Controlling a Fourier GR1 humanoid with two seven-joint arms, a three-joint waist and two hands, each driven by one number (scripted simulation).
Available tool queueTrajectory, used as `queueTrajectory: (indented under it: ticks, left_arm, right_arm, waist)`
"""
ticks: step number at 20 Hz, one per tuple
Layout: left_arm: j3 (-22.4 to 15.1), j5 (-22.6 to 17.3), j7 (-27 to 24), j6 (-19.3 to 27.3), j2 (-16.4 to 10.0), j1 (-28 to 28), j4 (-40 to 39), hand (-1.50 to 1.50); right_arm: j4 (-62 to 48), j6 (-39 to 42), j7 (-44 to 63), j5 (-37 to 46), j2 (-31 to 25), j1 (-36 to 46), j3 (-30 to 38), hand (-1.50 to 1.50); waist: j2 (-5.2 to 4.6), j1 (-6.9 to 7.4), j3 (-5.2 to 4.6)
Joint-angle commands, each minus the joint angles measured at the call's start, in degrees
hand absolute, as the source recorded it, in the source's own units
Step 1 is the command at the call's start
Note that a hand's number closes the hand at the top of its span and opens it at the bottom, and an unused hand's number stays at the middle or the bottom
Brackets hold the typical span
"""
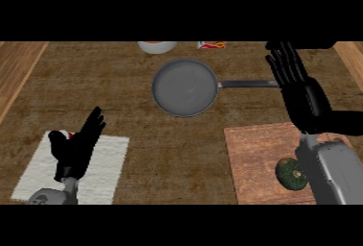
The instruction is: Pick the squash from the cutting board and place it in the pan
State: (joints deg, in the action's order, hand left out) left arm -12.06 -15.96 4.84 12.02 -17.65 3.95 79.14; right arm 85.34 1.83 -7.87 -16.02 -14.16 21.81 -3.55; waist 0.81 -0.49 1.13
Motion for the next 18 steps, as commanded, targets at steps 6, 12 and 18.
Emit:
queueTrajectory:
  ticks: [6, 12, 18]
  left_arm:
    - [0.1, 6.2, -1.5, -1.5, -7.9, 5.7, 6.5, 0.0]
    - [-1.3, 4.9, 0.8, -4.4, -8.1, 5.3, 7.2, 0.0]
    - [-2.7, 6.9, 2.6, -4.3, -5.9, 6.8, 7.8, 0.0]
  right_arm:
    - [-12.8, -14.9, 12.7, 2.3, -9.1, -15.4, 15.2, -1.5]
    - [-15.4, -36.6, 13.0, 22.4, -8.2, -26.7, 10.9, -1.5]
    - [2.9, -34.8, 28.4, 30.0, -8.9, -39.2, 1.0, -1.5]
  waist:
    - [-0.71, -4.31, -0.96]
    - [-0.51, -2.45, -1.18]
    - [-0.66, -0.69, -1.32]
